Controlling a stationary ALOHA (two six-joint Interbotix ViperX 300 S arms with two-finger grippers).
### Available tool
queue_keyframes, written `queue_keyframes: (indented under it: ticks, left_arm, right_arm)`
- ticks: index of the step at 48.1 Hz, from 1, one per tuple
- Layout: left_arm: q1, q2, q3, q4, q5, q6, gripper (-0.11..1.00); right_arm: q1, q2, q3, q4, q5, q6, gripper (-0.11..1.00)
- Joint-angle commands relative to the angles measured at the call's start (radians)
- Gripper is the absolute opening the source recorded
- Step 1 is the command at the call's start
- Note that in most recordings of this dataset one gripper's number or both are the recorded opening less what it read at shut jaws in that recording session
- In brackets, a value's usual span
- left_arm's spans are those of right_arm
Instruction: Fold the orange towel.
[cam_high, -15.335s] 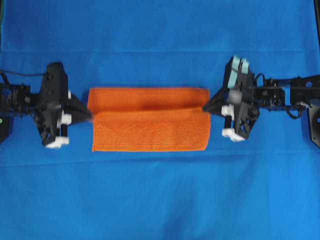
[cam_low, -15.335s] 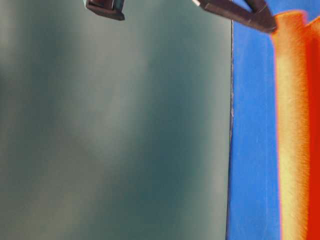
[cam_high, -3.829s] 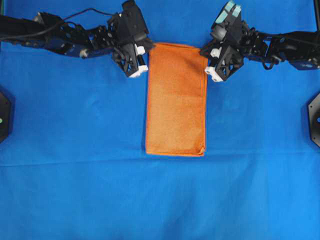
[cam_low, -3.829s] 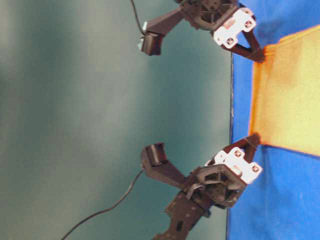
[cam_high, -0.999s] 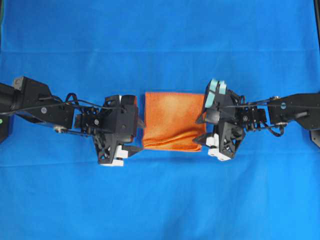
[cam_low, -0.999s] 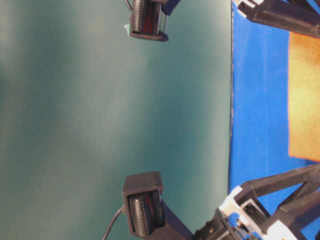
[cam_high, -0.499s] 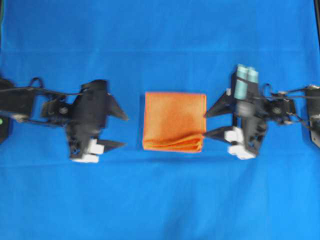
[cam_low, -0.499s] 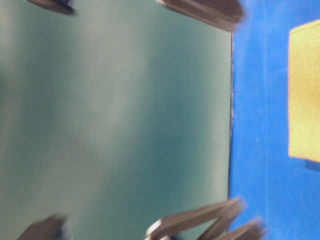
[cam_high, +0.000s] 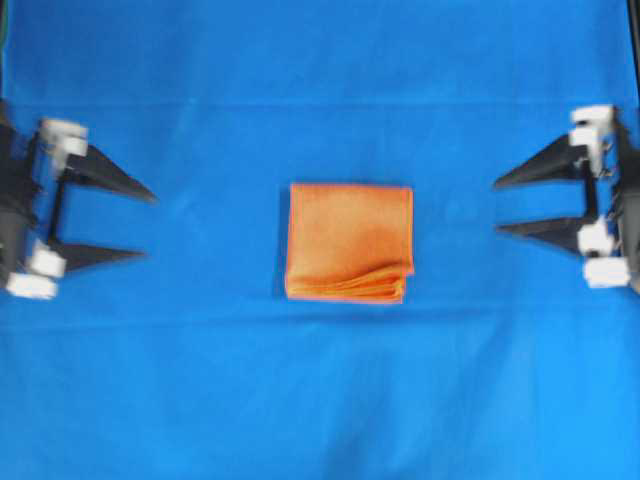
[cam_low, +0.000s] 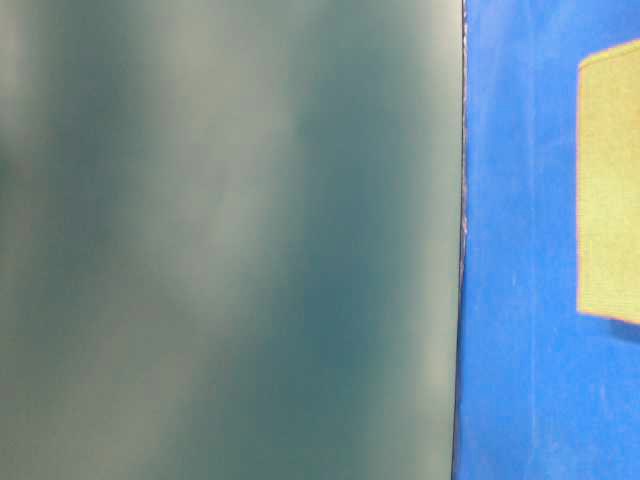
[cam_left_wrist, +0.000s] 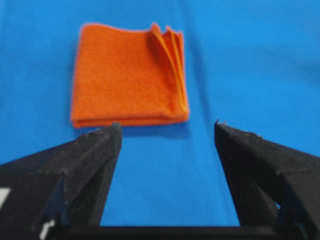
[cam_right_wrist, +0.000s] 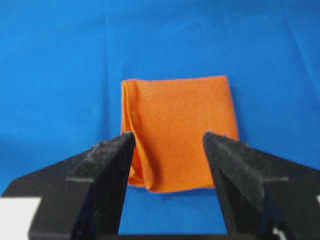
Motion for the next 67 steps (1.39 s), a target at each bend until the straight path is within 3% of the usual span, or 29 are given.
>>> queue_keyframes:
  ticks: [1, 12, 21, 67]
  left_arm:
    - [0.021, -0.089, 0.034, 0.0, -0.008, 0.002, 0.68]
    - [0.063, -0.279, 0.167, 0.0, -0.006, 0.0, 0.68]
    - [0.069, -0.357, 0.247, 0.0, -0.018, -0.005, 0.68]
    - [0.087, -0.359, 0.25, 0.0, -0.029, -0.008, 0.68]
  right_arm:
    - [-0.026, -0.072, 0.037, -0.006, -0.006, -0.002, 0.61]
    - [-0.121, -0.218, 0.196, -0.005, -0.035, 0.002, 0.61]
    - [-0.138, -0.233, 0.275, -0.003, -0.118, 0.011, 0.6]
    - [-0.14, -0.204, 0.287, 0.002, -0.147, 0.012, 0.6]
